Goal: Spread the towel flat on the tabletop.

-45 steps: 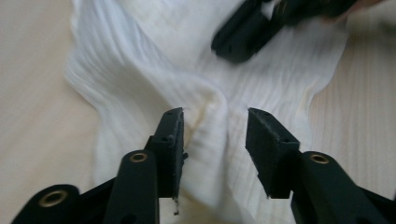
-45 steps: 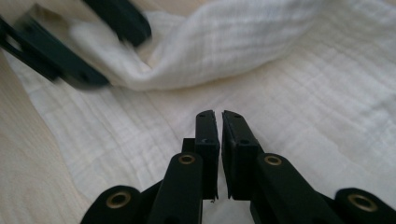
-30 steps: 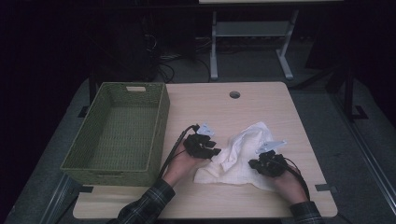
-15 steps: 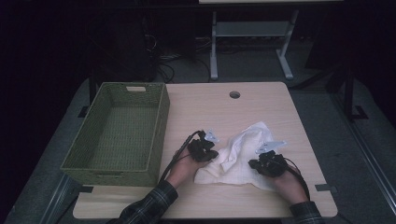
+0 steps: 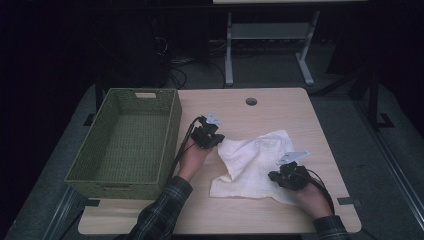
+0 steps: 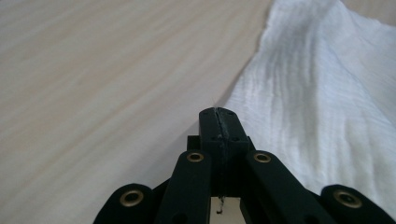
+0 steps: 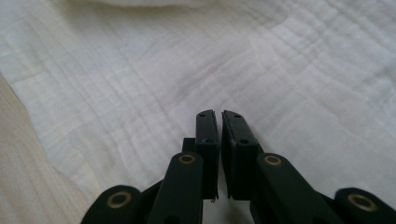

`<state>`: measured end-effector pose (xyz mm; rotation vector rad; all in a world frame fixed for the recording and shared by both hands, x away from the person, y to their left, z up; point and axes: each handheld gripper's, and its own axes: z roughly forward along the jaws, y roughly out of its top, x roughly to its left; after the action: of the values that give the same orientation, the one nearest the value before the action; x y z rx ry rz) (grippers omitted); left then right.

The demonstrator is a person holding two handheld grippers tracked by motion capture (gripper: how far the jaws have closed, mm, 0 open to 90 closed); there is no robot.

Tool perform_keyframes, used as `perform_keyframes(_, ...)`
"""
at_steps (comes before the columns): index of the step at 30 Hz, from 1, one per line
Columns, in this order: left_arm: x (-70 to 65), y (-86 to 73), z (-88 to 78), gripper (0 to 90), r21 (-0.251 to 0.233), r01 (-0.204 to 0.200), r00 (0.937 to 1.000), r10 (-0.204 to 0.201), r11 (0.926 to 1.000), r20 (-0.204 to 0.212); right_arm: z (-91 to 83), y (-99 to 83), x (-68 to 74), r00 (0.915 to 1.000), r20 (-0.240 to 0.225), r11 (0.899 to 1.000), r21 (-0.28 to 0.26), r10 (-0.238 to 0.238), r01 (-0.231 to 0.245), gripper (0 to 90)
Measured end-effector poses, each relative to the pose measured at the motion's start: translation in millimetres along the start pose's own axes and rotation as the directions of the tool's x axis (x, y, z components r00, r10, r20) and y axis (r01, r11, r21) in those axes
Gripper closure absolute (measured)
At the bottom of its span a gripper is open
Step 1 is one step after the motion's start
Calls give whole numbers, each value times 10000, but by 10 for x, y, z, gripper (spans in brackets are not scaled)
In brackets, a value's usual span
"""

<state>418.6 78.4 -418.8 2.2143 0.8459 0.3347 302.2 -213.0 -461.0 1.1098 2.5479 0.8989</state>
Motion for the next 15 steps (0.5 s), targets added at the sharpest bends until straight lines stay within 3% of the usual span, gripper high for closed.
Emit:
perform_keyframes(5, 228, 64, 80, 898, -165, 549, 9976, -555, 9984, -408, -25, -27, -28, 10000, -57, 10000, 9, -17, 18, 849)
perform_keyframes(9, 363, 117, 172, 898, -246, 708, 9960, -721, 9972, -536, -34, -33, -35, 9999, -151, 10000, 37, -71, 72, 847)
perform_keyframes(15, 453, 190, 273, 898, -345, 878, 9945, -896, 9955, -542, -111, 89, -120, 9999, -133, 9991, -435, -9, 4, 791)
